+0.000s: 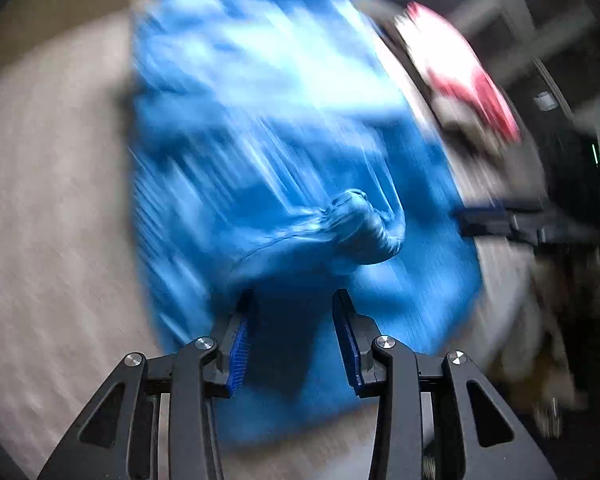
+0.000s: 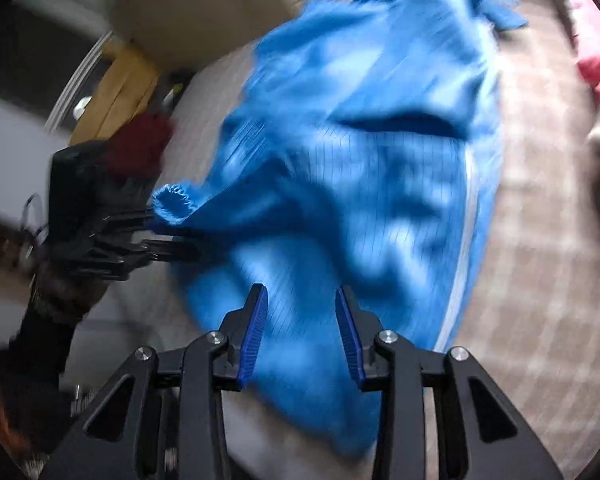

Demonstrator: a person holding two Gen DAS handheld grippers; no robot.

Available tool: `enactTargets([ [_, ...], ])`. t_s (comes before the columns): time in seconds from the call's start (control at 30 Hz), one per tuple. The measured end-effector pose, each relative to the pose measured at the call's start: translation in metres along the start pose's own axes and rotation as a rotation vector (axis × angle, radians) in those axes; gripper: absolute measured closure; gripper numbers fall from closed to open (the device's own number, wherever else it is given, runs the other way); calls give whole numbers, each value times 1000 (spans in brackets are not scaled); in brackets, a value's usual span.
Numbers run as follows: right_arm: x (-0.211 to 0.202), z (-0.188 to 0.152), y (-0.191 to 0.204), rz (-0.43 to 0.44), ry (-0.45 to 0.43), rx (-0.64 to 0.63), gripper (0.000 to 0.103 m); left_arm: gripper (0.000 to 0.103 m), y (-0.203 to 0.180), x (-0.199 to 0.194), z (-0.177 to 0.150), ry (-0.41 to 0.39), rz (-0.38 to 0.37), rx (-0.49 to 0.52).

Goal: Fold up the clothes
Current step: 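Fold the hem up over the coat body with both grippers, then release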

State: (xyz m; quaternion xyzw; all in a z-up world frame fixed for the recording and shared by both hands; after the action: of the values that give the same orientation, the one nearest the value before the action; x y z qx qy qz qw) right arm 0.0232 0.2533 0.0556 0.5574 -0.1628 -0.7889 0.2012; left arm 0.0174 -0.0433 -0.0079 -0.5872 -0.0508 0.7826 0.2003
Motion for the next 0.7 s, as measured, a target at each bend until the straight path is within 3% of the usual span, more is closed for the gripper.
enactTargets([
  [0.07,-17,0,-12,-89,-69,34,68,65,23,-21,10,-86,41,-73],
  [0.13,-34,-11,-17,-104,-85,36,65,51,39,-37,3,-105,22,-88],
  [0.2,-39,-24,-20,-140,-85,34,59,44,40,-38,-13,-78,30,-60],
  [0.27,-38,-34,-24,-181,-85,31,57,44,34,-28,-23,-44,21,-27],
  [0.47,-9,-12,-13,-210,-108,-9,57,45,26,3,-18,-7,58,-5],
  [0.53,4,-1,-5,-225,-98,-51,65,50,25,12,-13,-1,77,-5],
  [0.57,11,3,-3,-225,-92,-63,79,59,24,17,-10,2,87,-5],
  [0.6,20,8,-6,-225,-78,-59,85,59,24,22,-8,5,97,-5],
  [0.7,32,13,-12,-256,-39,-47,85,60,22,36,0,14,125,-4],
])
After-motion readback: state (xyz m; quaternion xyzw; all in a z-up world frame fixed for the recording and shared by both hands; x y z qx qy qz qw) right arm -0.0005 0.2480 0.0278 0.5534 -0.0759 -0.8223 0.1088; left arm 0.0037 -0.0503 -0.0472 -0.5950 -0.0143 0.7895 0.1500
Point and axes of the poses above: each gripper's, at about its wrist camera, not at the fingertips, and x roughly the way its jaws point, y to its left, z to its top, the point moved 1 cm from there along x, roughly the way its jaws point, and after that the axes turned 2 degrees about -x, right-handed, at the moved point
